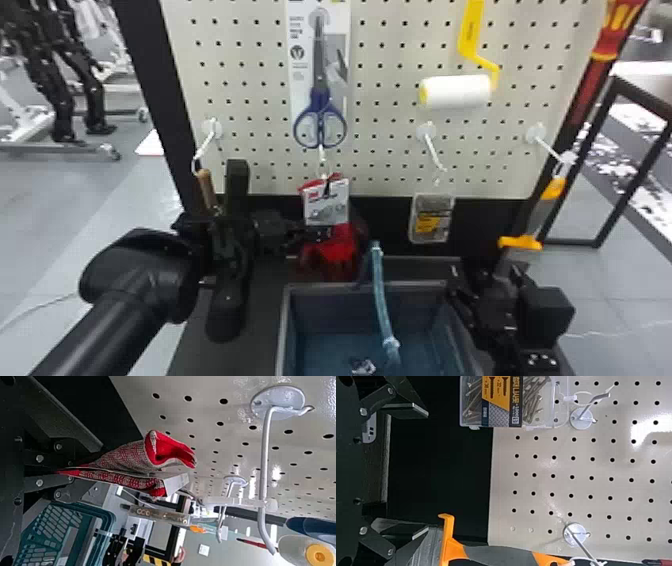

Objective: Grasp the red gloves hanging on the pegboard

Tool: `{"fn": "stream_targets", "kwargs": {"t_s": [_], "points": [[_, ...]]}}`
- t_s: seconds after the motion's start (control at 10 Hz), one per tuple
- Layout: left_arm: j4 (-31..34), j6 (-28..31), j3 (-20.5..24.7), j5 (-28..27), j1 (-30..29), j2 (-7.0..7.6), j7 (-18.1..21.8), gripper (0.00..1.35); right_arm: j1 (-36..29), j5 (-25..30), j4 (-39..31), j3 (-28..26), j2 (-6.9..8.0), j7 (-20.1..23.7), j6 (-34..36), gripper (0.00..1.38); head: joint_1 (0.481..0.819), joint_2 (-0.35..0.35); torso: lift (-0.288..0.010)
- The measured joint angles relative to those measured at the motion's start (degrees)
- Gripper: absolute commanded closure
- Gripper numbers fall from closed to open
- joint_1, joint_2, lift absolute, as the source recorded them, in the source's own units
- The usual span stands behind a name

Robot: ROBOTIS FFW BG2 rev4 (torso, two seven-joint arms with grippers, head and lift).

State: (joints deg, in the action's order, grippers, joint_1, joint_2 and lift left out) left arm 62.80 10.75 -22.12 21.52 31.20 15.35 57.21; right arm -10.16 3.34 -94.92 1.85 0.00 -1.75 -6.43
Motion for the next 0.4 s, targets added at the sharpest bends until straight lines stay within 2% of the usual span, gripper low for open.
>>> {"fn": "stream_targets", "kwargs": {"t_s": [0.4], "points": [[-0.48, -0.40, -0.06, 0.94, -0.19, 0.03, 0.00, 1.21, -0.02, 0.00, 0.10, 0.00, 0.00, 0.00, -0.19, 0.27, 0.549, 0.000, -0.100]]}}
